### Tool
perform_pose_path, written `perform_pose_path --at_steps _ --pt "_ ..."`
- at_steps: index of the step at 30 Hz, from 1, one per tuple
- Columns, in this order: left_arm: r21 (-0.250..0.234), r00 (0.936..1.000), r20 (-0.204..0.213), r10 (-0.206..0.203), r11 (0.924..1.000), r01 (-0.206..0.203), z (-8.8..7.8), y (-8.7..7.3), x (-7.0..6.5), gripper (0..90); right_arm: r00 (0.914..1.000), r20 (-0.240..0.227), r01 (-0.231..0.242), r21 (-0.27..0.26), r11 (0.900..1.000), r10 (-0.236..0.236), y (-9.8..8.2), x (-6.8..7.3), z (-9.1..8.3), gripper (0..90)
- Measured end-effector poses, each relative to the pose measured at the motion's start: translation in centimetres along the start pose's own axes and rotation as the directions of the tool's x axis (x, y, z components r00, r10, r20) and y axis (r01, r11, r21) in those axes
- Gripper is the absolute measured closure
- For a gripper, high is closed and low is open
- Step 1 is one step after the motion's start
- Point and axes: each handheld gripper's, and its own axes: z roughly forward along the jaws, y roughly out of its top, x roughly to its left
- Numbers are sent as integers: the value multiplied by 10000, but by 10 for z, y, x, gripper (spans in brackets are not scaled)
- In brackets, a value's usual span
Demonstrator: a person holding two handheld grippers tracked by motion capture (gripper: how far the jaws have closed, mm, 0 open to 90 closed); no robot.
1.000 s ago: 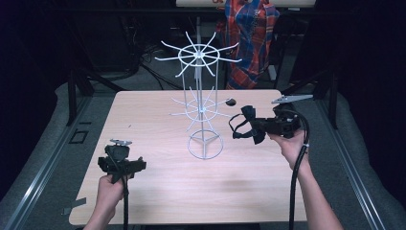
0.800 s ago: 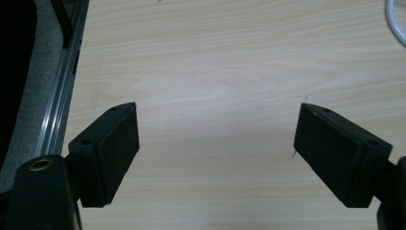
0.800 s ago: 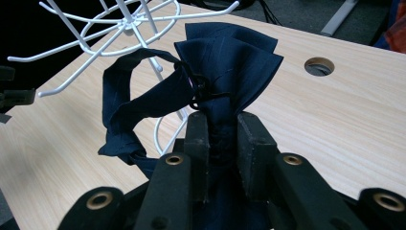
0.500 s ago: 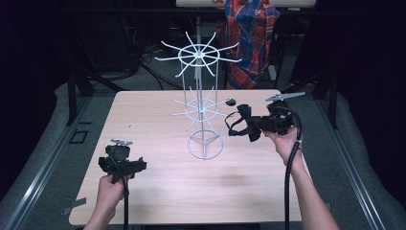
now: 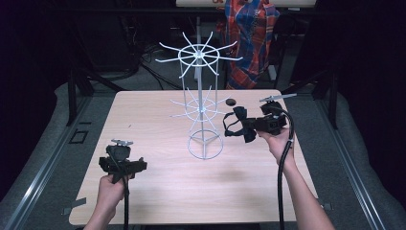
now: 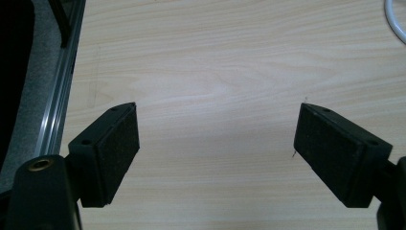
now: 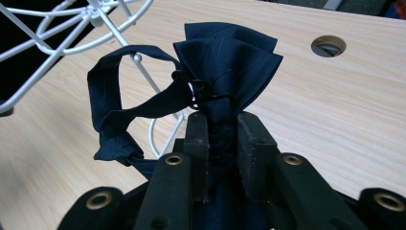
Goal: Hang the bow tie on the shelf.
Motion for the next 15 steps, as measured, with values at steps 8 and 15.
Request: perform_pose_path --at_steps 8,15 --pt "-9 10000 -26 18 10000 -18 0 0 0 160 9996 18 290 318 9991 -291 -1 9 12 760" --pt "-10 10000 -17 17 10000 -17 0 0 0 160 9979 -161 639 466 9969 -632 -1 18 23 759"
